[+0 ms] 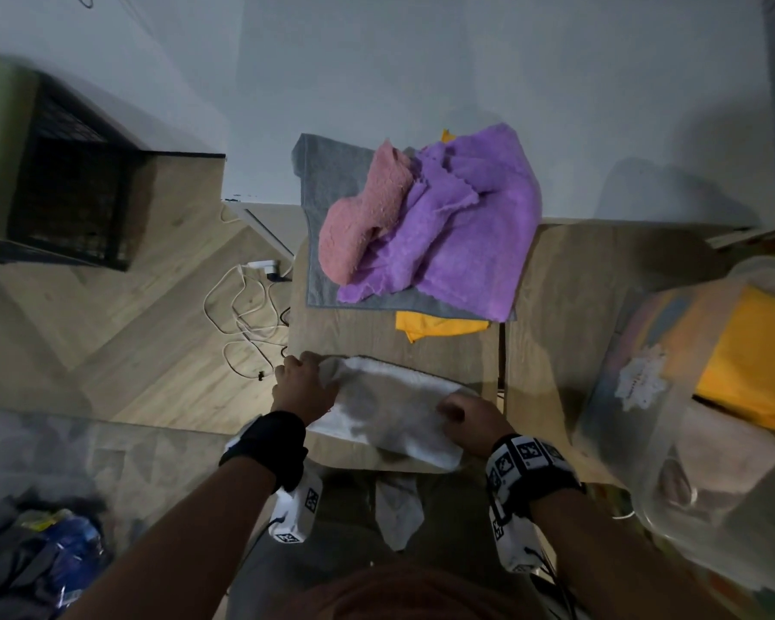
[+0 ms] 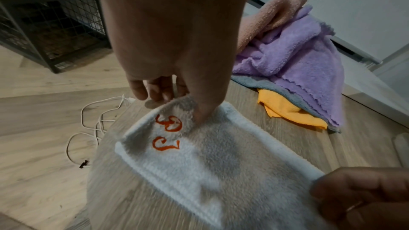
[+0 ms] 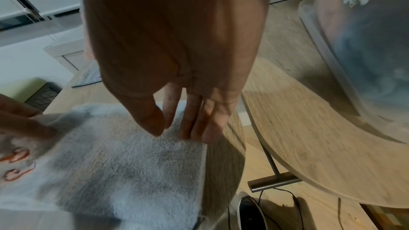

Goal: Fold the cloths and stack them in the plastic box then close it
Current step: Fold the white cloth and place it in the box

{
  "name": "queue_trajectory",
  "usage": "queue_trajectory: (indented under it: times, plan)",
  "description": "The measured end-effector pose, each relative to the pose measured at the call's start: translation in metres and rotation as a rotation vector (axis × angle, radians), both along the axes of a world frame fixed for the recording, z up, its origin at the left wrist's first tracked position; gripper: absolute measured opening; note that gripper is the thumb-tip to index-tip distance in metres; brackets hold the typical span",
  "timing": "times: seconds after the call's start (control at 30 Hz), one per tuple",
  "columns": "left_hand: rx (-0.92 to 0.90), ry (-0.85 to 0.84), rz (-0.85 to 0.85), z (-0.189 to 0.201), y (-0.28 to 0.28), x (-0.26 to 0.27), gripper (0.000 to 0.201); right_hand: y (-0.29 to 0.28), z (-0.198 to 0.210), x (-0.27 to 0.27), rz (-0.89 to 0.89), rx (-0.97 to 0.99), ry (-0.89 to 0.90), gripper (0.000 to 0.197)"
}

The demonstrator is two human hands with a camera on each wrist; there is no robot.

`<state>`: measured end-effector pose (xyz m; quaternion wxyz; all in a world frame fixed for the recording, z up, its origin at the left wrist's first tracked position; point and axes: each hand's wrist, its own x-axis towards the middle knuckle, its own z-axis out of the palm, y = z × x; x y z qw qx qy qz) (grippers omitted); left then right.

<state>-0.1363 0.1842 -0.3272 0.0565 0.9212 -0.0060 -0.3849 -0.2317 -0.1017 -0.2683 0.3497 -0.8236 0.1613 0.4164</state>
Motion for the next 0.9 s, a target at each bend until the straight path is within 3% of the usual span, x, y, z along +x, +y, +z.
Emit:
queue_trajectory:
  times: [0.07, 0.17, 0.3, 0.57, 0.67, 0.8, 0.9]
  plan:
    - [-0.078, -0.008, 0.009, 0.025, -0.010, 0.002, 0.071, -0.003, 0.001, -0.003, -0.036, -0.015, -0.020, 0.031]
    - [-0.276, -0.038, 0.195, 0.065, -0.032, 0.000, 0.020, -0.008, 0.003, -0.006, -0.115, -0.017, -0.045, 0.022]
    - [-0.387, -0.016, 0.196, 0.079, -0.062, -0.016, 0.023, -0.016, 0.009, -0.006, -0.150, -0.015, -0.040, 0.027]
    - [-0.545, 0.137, -0.064, 0.073, -0.134, -0.052, 0.036, -0.030, 0.017, -0.011, -0.192, -0.009, -0.016, 0.026]
    - [-0.570, 0.195, -0.077, 0.068, -0.147, -0.060, 0.037, -0.034, 0.019, -0.014, -0.225, 0.009, -0.016, 0.024]
    - [-0.545, -0.035, 0.063, 0.062, -0.141, -0.057, 0.019, -0.039, 0.021, -0.018, -0.264, 0.033, -0.018, 0.025]
    - [-0.497, -0.217, 0.201, 0.058, -0.125, -0.051, 0.040, -0.040, 0.023, -0.019, -0.290, 0.037, -0.001, 0.026]
